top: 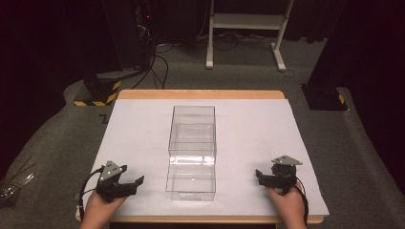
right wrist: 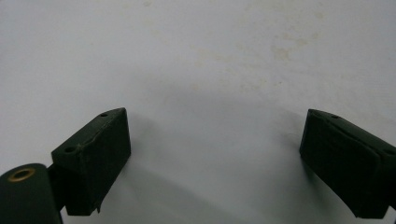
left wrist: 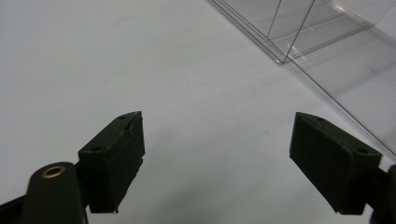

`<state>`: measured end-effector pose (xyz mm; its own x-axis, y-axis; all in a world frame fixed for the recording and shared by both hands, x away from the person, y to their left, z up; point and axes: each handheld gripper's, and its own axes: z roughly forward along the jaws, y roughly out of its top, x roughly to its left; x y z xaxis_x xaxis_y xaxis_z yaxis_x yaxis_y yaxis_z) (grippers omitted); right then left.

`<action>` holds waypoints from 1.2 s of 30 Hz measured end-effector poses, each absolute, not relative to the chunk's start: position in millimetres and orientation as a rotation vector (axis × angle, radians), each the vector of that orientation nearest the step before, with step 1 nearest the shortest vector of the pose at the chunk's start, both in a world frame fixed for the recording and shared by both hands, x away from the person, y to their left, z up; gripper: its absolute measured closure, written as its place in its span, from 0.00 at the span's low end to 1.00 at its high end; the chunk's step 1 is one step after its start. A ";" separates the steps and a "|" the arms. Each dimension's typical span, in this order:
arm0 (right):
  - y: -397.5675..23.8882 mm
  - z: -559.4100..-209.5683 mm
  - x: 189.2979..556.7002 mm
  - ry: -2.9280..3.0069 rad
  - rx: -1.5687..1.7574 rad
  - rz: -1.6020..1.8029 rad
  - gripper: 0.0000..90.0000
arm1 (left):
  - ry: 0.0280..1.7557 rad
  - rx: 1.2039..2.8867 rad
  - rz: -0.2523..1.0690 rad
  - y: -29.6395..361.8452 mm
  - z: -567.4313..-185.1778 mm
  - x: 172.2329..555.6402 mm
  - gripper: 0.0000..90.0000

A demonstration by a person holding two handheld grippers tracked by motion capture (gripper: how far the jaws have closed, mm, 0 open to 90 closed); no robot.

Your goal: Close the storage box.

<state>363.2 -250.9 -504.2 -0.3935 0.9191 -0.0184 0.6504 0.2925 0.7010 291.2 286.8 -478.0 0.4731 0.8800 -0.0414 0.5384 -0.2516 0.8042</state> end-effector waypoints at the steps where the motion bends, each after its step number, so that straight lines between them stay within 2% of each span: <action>1: -250.9 -504.2 363.2 2.147 1.405 0.863 0.10 | 1.178 1.926 0.544 285.5 -477.2 290.3 0.21; 36: -250.8 -504.2 363.1 2.147 1.404 0.863 0.10 | 1.034 1.836 0.527 263.7 -446.4 268.6 0.21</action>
